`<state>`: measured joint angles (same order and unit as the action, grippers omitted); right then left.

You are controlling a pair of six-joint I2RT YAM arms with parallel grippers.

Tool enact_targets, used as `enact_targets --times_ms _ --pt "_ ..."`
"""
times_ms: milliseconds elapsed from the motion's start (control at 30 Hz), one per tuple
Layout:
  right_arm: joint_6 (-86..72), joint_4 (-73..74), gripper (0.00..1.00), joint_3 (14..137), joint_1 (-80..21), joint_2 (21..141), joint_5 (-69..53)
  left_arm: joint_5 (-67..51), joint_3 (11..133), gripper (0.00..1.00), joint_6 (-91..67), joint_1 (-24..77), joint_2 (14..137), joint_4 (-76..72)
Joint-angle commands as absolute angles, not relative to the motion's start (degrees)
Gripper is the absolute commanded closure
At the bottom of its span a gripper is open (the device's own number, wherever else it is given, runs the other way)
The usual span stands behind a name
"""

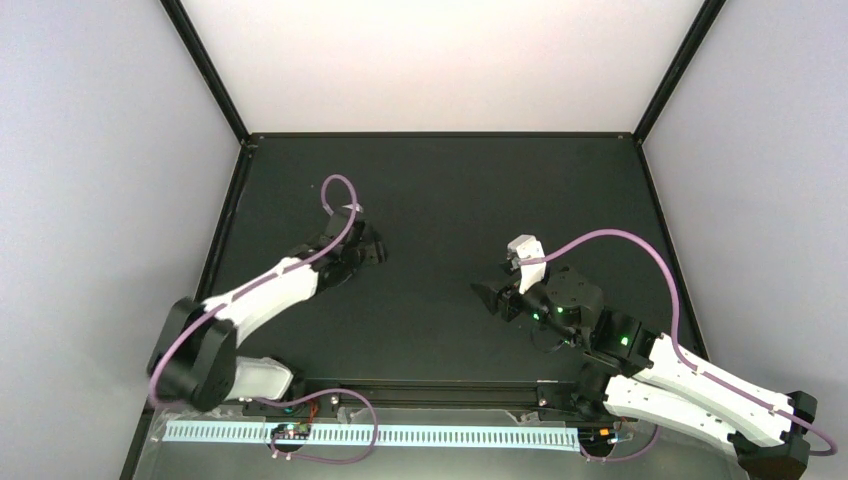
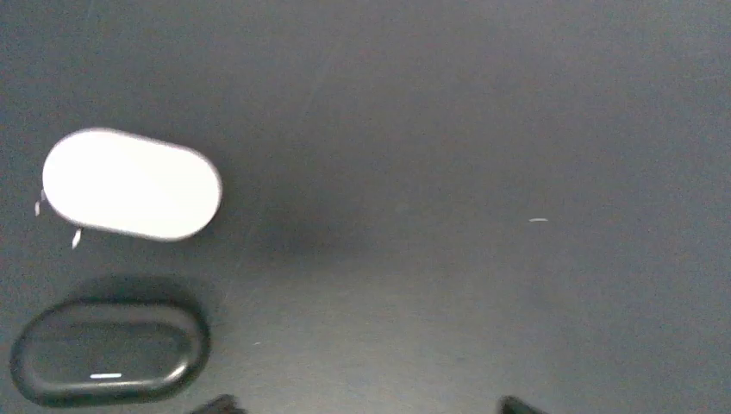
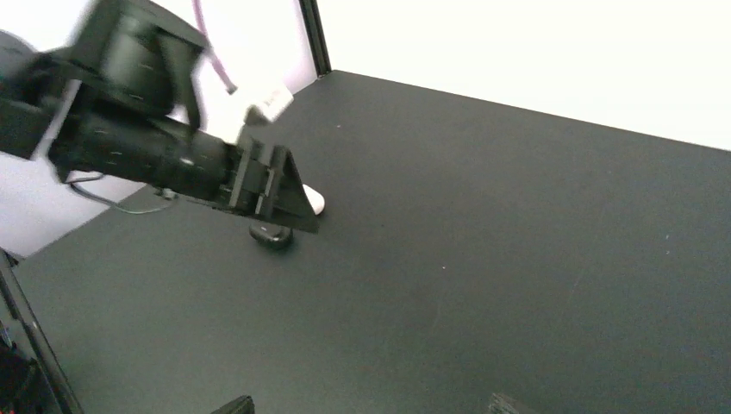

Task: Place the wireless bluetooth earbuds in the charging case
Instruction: Place the charging case at the center of the board, then reset both arms

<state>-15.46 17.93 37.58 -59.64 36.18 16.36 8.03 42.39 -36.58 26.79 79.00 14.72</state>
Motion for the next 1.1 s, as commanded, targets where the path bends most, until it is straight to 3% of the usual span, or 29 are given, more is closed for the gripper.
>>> enact_targets --times_ms 0,67,133,367,533,767,867,1067 --pt "-17.15 17.66 0.26 38.45 -59.49 35.43 19.94 7.03 42.25 0.03 -30.55 29.21 65.71 14.27" --pt "-19.89 16.49 0.07 37.92 -59.50 35.24 26.10 8.81 42.08 0.01 -27.82 29.27 59.81 15.56" --pt "-24.37 15.30 0.01 37.31 -59.51 35.53 33.06 13.09 42.14 0.01 -25.59 29.26 54.59 16.72" --pt "-34.99 12.69 0.00 37.21 -58.70 40.47 49.47 31.48 48.99 0.01 -29.00 29.27 48.98 27.57" --pt "-43.85 15.81 0.00 45.79 -51.40 50.68 39.62 24.80 56.98 0.01 -34.52 29.26 52.81 33.25" --pt "-45.84 21.70 0.00 56.01 -47.62 60.15 43.96 22.66 61.76 0.01 -28.67 28.20 58.31 33.54" --pt "-46.41 17.73 0.00 56.57 -44.24 61.86 37.94 22.57 68.66 0.01 -26.55 27.20 62.11 36.49" --pt "-34.35 17.62 0.00 71.53 -43.05 67.12 34.32 22.05 78.51 0.01 -15.67 26.89 62.45 30.94"
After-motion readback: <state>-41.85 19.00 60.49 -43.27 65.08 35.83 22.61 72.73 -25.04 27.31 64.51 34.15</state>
